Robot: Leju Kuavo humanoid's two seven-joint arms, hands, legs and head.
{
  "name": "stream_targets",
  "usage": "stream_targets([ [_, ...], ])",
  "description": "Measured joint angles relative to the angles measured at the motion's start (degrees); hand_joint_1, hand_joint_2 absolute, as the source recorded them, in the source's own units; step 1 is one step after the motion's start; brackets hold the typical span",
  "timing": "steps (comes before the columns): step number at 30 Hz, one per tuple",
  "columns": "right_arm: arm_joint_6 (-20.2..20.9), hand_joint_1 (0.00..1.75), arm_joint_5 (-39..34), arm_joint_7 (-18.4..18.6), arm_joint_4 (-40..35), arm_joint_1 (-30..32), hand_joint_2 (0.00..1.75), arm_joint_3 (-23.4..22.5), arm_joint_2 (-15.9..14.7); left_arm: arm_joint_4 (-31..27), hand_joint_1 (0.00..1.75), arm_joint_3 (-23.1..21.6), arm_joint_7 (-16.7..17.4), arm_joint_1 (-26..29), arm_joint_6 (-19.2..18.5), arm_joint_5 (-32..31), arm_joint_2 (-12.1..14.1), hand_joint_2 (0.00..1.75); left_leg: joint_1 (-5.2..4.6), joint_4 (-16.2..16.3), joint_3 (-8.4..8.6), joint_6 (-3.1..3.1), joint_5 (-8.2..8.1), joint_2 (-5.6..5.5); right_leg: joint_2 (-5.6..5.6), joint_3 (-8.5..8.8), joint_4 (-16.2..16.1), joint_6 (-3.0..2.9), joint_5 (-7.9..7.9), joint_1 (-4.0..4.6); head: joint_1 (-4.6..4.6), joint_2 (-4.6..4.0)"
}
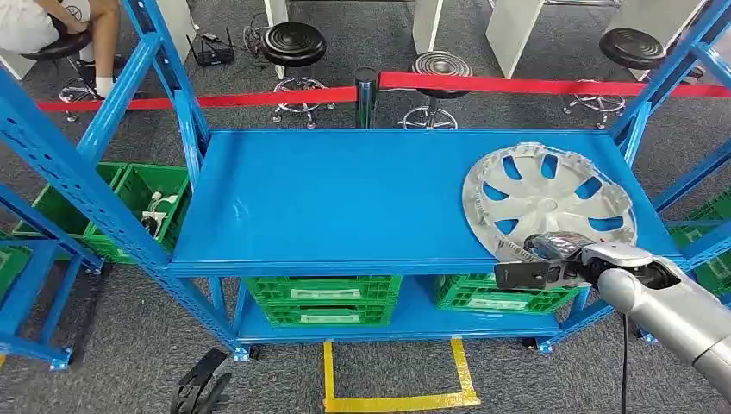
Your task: Take the parts from the cabinet and place them on the table.
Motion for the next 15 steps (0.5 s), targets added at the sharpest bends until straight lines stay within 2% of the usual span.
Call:
stream_targets([
  [15, 0.35, 1.75, -0.96, 0.33, -0.33, -0.17, 1.75, 0.13, -0.50, 0.00, 0.00, -0.13, 0.26, -0.02, 0.83, 0.53, -0.15, 0.00, -0.03, 0.00, 0.00, 0.06, -0.04, 0.01, 0.00, 0.06, -0.11, 0.02, 0.02, -0.02, 0.09, 0.00],
])
